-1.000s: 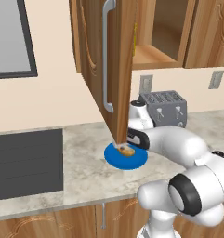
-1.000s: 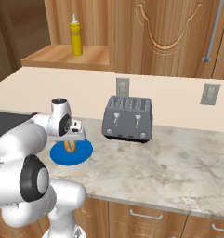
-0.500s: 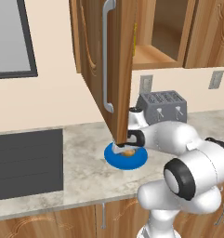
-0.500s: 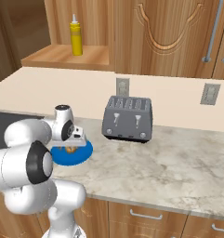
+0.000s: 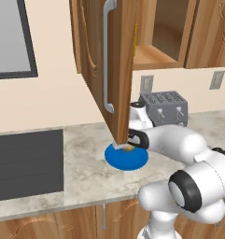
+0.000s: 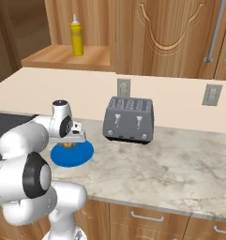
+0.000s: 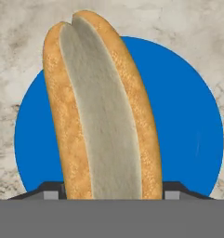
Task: Move the hot dog bun to the plate on the dining table and place the condiment next to that plate. Then navigate to the fridge and take the sausage and place it on the plate as well.
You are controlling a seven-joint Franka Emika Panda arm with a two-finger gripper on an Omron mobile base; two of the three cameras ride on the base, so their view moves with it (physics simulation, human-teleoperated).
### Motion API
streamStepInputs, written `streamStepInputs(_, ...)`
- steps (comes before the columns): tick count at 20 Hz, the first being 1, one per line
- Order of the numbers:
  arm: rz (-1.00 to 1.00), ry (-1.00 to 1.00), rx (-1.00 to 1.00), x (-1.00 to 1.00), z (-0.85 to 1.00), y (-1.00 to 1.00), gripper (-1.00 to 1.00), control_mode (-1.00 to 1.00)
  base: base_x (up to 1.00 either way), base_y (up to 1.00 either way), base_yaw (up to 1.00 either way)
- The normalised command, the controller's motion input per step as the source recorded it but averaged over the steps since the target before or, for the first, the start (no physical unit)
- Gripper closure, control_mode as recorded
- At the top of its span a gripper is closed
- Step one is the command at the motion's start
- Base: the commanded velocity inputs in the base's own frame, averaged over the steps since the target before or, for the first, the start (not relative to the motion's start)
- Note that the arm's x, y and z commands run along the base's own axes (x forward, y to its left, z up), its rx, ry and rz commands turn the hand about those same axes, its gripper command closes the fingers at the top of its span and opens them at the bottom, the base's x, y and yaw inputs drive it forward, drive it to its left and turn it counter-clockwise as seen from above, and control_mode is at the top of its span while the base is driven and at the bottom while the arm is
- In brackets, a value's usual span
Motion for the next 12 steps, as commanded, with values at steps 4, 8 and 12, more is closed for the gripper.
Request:
streamStepInputs(4, 0.0, -0.17, 0.04, -0.37, 1.0, -0.06, 1.0, -1.0, 0.0, 0.0, 0.0)
streamStepInputs(8, -0.01, -0.03, 0.04, -0.39, 1.0, -0.24, 1.0, -1.0, 0.0, 0.0, 0.0)
streamStepInputs(12, -0.01, 0.0, 0.0, -0.24, 0.98, -0.24, 1.0, -1.0, 0.0, 0.0, 0.0)
